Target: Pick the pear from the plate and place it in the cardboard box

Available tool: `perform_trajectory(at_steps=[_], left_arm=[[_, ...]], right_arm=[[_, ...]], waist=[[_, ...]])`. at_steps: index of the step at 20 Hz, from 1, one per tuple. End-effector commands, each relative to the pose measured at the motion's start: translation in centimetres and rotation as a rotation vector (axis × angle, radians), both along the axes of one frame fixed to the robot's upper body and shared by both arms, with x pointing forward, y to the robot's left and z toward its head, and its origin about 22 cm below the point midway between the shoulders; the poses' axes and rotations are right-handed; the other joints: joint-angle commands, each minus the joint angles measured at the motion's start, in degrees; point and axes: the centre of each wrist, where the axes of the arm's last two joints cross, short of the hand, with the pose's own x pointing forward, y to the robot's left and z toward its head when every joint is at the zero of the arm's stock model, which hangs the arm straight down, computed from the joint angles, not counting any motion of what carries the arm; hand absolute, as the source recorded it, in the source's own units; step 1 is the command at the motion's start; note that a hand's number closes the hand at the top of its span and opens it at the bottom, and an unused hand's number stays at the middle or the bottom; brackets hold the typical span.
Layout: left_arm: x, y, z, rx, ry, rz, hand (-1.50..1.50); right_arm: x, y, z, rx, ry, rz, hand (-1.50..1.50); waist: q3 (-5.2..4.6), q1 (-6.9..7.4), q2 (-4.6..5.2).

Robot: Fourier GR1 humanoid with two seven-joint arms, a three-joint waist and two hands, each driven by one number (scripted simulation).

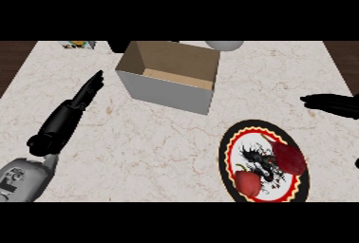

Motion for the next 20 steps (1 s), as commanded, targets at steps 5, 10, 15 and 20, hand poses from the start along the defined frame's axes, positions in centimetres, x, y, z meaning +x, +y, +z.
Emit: perform_trajectory(at_steps=[5, 10, 15, 20], left_arm=[[0.6, -0.5, 1.0, -0.021, 0.012, 0.013, 0.00], [0.1, -0.4, 0.0, -0.017, 0.011, 0.007, 0.00], [0.4, -1.1, -1.1, -0.004, 0.006, 0.010, 0.00], [-0.9, 0.7, -1.1, -0.014, -0.008, 0.016, 0.00]], right_arm=[[-0.8, 0.0, -2.7, -0.017, 0.143, 0.104, -1.50], [1.1, 2.2, -4.5, -0.047, 0.063, 0.059, -1.50], [1.0, 4.3, -4.4, -0.063, 0.069, 0.065, -1.50], [1.2, 4.1, -6.1, -0.107, 0.046, 0.053, -1.50]], waist=[[0.00, -0.81, -0.17], [-0.02, -0.41, -0.11], [-0.04, -0.71, -0.13], [-0.03, -0.50, -0.16]])
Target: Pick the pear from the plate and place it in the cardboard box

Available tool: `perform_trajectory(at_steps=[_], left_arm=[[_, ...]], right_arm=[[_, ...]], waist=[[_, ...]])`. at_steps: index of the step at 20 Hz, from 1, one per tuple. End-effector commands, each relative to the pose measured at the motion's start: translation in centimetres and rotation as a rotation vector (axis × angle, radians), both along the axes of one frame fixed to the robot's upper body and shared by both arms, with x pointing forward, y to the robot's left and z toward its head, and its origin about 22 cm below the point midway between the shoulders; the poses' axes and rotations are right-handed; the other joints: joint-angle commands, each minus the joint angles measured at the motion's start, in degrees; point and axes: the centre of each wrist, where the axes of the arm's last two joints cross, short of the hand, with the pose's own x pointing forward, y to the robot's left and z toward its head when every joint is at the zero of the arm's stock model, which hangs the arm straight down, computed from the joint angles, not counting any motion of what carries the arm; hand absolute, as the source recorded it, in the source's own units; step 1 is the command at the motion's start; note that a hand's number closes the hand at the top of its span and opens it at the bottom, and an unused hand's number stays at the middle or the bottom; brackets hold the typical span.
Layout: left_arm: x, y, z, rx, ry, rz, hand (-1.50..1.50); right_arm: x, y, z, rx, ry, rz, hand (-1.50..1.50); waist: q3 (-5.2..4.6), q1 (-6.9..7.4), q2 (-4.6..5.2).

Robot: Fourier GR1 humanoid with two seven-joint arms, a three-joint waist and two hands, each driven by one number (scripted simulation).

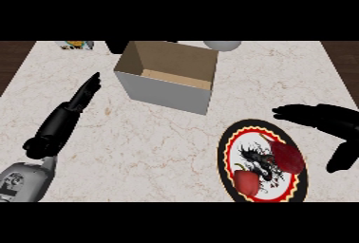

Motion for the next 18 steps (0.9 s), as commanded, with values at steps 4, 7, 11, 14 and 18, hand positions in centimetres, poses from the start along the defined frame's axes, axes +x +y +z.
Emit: perform_trajectory(at_steps=[4, 7, 11, 14, 18], left_arm=[[0.7, -0.7, -0.9, 0.010, 0.006, 0.001, 0.00], [-0.6, -1.2, 0.6, 0.012, 0.007, 0.004, 0.00], [0.2, 0.7, 0.2, -0.005, -0.004, -0.002, 0.00], [0.4, 0.5, 1.1, 0.004, 0.001, -0.009, 0.00], [-0.2, 0.7, 1.1, 0.004, 0.003, -0.009, 0.00]], right_arm=[[0.1, -0.3, -2.6, -0.021, 0.031, 0.007, -1.50], [-0.4, 0.4, -1.0, -0.023, 0.041, 0.025, -1.50], [-0.1, 1.0, -4.0, -0.009, 0.071, 0.047, -1.50], [0.7, 2.4, -4.5, 0.003, 0.081, 0.046, -1.50], [0.0, 1.8, -6.5, -0.039, 0.063, 0.028, -1.50]], waist=[[0.01, -0.12, 0.06], [0.00, -0.22, -0.09], [0.00, -0.05, 0.02], [0.01, 0.08, 0.00], [0.01, 0.05, 0.00]])
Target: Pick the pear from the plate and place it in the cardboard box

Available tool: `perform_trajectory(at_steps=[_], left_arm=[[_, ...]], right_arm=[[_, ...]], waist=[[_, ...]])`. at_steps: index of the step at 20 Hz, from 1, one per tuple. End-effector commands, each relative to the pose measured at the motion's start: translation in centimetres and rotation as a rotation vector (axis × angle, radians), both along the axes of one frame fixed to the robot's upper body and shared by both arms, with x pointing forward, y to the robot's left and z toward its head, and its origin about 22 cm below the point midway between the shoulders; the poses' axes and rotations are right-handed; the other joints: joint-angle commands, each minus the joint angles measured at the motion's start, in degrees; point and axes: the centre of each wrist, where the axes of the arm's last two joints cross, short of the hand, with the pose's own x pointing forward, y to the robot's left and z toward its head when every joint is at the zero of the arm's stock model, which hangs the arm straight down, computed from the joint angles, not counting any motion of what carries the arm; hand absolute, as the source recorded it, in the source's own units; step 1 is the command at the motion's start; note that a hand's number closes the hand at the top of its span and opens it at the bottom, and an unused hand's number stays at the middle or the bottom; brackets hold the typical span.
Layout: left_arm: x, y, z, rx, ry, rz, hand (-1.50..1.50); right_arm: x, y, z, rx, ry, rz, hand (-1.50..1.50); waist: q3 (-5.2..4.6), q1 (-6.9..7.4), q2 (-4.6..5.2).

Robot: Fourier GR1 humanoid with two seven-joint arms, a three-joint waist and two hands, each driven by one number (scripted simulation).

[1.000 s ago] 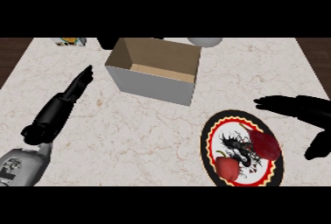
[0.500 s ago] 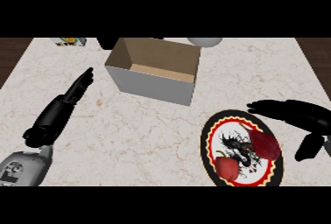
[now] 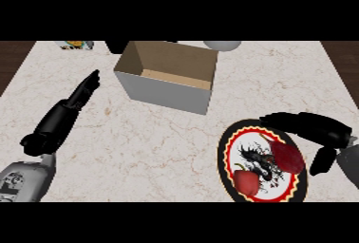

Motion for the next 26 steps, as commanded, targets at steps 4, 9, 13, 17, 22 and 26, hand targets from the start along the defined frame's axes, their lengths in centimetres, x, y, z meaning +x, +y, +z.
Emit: perform_trajectory(at_steps=[4, 9, 13, 17, 22, 26], left_arm=[[0.4, 1.7, -0.7, -0.014, 0.002, -0.005, 0.00], [-0.2, -1.3, 0.5, -0.002, 0.011, -0.008, 0.00], [0.3, 0.0, 1.7, -0.009, 0.006, 0.013, 0.00], [0.9, -0.6, -0.2, -0.003, 0.006, 0.014, 0.00], [0.3, -1.3, 0.2, 0.012, -0.021, 0.011, 0.00], [-0.2, -0.3, -1.0, -0.003, 0.000, 0.004, 0.00]], right_arm=[[0.7, 0.5, -3.9, -0.023, 0.030, -0.002, -1.50], [0.8, -0.8, -4.7, -0.035, 0.059, 0.002, -1.50], [0.2, 1.4, -4.9, -0.015, 0.046, 0.062, 1.50], [0.7, -0.1, -3.3, 0.086, -0.046, 0.133, 1.50], [1.0, 1.5, -5.2, 0.145, -0.141, 0.118, 1.50], [0.9, -0.4, -4.0, 0.210, -0.209, 0.119, 1.50]], waist=[[0.02, 0.24, 0.13], [0.04, 0.38, 0.09], [0.02, 0.02, 0.00], [0.01, -0.26, 0.02], [0.03, 0.04, 0.04], [0.02, -0.12, 0.05]])
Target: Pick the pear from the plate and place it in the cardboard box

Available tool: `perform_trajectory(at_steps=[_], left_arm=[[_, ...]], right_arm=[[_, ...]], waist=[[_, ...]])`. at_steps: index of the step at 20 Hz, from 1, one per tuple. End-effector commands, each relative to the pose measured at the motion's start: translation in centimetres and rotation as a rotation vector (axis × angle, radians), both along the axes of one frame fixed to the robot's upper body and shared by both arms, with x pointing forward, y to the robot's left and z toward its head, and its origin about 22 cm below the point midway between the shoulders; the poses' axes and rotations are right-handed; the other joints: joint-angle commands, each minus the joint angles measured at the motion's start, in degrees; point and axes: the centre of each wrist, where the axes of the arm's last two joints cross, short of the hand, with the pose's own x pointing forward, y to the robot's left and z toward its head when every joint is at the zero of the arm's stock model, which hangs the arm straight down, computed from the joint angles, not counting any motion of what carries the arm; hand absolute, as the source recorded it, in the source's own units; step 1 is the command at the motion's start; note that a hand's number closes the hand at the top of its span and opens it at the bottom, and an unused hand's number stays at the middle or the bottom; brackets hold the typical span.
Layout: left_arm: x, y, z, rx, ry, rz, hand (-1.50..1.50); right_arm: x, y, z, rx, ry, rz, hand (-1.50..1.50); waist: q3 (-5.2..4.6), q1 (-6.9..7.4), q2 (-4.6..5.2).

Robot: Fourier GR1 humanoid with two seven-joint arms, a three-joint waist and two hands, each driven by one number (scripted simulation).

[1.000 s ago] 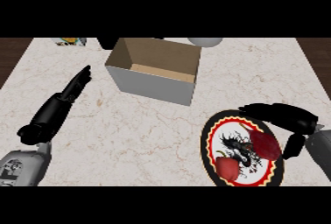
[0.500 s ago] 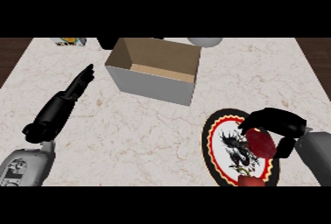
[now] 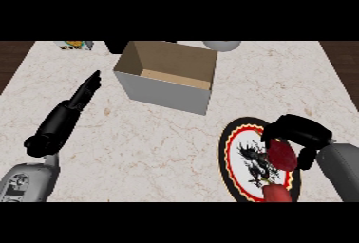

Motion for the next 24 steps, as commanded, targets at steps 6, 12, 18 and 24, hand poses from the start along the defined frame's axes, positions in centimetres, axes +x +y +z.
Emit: perform_trajectory(at_steps=[6, 12, 18, 24], left_arm=[[0.8, -1.9, -0.1, 0.000, 0.016, -0.067, 0.00], [1.3, -2.7, -0.3, 0.002, 0.010, -0.102, 0.00], [2.0, -2.4, 0.4, -0.015, 0.017, -0.090, 0.00], [1.9, -3.4, -0.3, 0.008, 0.016, -0.073, 0.00]], right_arm=[[-0.7, 26.7, 2.7, 0.073, -0.214, 0.203, 1.50], [-3.6, 32.5, 7.7, 0.100, -0.408, 0.145, 1.50], [-6.0, 36.0, 13.3, 0.191, -0.461, -0.014, 1.50], [-4.8, 36.5, 17.2, 0.367, -0.396, -0.372, 1.50]], waist=[[-0.13, 4.76, -0.18], [0.13, 5.68, -0.04], [0.13, 4.80, 0.04], [0.10, 4.33, 0.29]])
